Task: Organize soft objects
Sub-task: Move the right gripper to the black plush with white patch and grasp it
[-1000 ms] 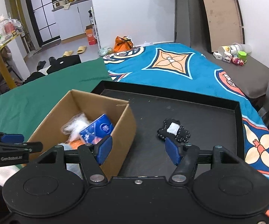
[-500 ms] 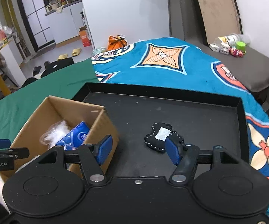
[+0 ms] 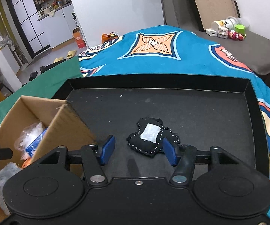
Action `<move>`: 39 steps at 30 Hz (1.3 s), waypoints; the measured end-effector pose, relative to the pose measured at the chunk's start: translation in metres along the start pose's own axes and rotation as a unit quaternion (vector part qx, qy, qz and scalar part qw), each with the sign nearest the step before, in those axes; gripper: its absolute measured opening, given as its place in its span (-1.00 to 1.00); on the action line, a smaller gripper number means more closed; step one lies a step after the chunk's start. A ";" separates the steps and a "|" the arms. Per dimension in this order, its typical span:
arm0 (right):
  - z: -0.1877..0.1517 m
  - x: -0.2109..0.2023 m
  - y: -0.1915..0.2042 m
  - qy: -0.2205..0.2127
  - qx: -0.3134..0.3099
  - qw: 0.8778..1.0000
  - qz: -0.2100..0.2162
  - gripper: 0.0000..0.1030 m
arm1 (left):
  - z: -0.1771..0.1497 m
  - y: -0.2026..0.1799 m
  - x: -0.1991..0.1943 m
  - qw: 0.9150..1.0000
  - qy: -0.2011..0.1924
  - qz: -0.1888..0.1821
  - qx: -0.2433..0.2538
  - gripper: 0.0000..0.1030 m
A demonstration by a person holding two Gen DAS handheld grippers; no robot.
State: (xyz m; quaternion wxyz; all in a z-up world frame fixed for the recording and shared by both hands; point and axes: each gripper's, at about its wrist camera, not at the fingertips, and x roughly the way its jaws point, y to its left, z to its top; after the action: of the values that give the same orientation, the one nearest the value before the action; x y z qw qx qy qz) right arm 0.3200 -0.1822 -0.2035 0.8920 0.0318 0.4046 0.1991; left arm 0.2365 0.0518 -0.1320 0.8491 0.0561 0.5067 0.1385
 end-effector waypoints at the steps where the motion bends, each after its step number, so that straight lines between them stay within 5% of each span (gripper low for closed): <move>1: 0.000 0.003 -0.002 0.000 0.004 1.000 0.004 0.09 | 0.001 -0.001 0.002 1.000 0.003 0.001 0.001 0.34; 22: -0.005 0.032 0.003 -0.003 -0.024 1.000 -0.020 0.34 | 0.009 -0.007 0.018 0.999 0.025 0.016 0.016 0.34; 27: -0.007 0.032 0.011 0.000 -0.076 0.996 -0.055 -0.35 | 0.008 -0.008 0.018 0.999 0.028 0.018 0.021 0.34; 39: -0.001 0.005 0.007 0.002 -0.047 0.998 -0.040 -0.53 | 0.001 -0.004 0.009 0.999 0.023 0.021 0.023 0.34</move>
State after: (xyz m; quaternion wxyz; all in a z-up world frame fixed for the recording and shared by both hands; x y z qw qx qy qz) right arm 0.3198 -0.1739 -0.2065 0.8989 -0.0266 0.3978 0.1818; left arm 0.2422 0.0504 -0.1397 0.8325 0.0830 0.5279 0.1464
